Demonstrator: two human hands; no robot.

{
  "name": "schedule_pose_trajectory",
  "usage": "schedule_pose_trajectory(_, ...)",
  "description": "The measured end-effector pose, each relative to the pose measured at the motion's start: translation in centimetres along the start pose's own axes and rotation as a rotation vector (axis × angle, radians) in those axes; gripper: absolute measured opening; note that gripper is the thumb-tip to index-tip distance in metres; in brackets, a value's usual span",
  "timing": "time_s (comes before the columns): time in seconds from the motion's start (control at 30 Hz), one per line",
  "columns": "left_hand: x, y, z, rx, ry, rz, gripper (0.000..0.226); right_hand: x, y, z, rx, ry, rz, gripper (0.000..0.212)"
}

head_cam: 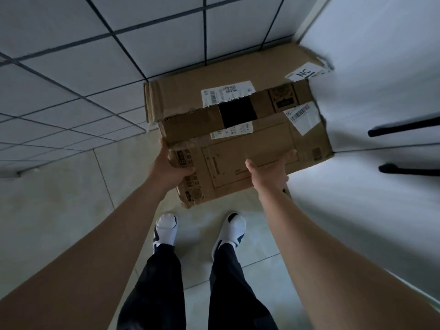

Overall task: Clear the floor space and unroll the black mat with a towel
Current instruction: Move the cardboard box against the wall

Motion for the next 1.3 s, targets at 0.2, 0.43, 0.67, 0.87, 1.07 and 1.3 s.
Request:
schedule_pose_trajectory(0.2, -0.2, 0.0, -0.6, 0.025, -0.005, -0.006, 0.102, 0.0, -0.2, 0.0, -0.036, -0.006, 0.038, 0.113)
schedule_pose_trajectory(0.43, -0.2, -1.3, -0.5, -0.016, 0.088, -0.059, 0.087, 0.0, -1.0, 0.0, -0.038, -0.024, 0.046, 0.116)
schedule_pose_trajectory(0.67, 0.1, -3.3, 2.5, 0.053, 0.081, -0.161, 0.077, 0.7, -1.3, -0.1, -0.001, -0.026, -0.038, 0.100)
schedule_pose_trajectory(0.87, 1.0, -6.6, 5.6, 0.042, -0.152, -0.186, 0.038, -1.1, -5.5, 3.0, 0.415, -0.253, 0.058, 0.051)
schedule_pose_trajectory(1.07, 7.4, -14.8, 10.4, -0.012, -0.157, -0.358, 0.021, -7.4, -21.0, 6.1, 1.009, -0.375, 0.433, 0.024)
schedule_pose_trajectory(1.3, 15.6, -27.1, 23.0, 0.106, -0.220, -0.377, 0.020, -16.9, -40.7, 2.2, 1.211, -0.622, 0.795, 0.020)
Point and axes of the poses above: each hand's wrist, its own y-axis towards the middle knuckle, its own x-axis out of the back of the hand, z = x × y, the point moved 10 cm from there along y, towards the middle knuckle, and after that the axes turned 12 degrees about y, right-handed, at the moved point
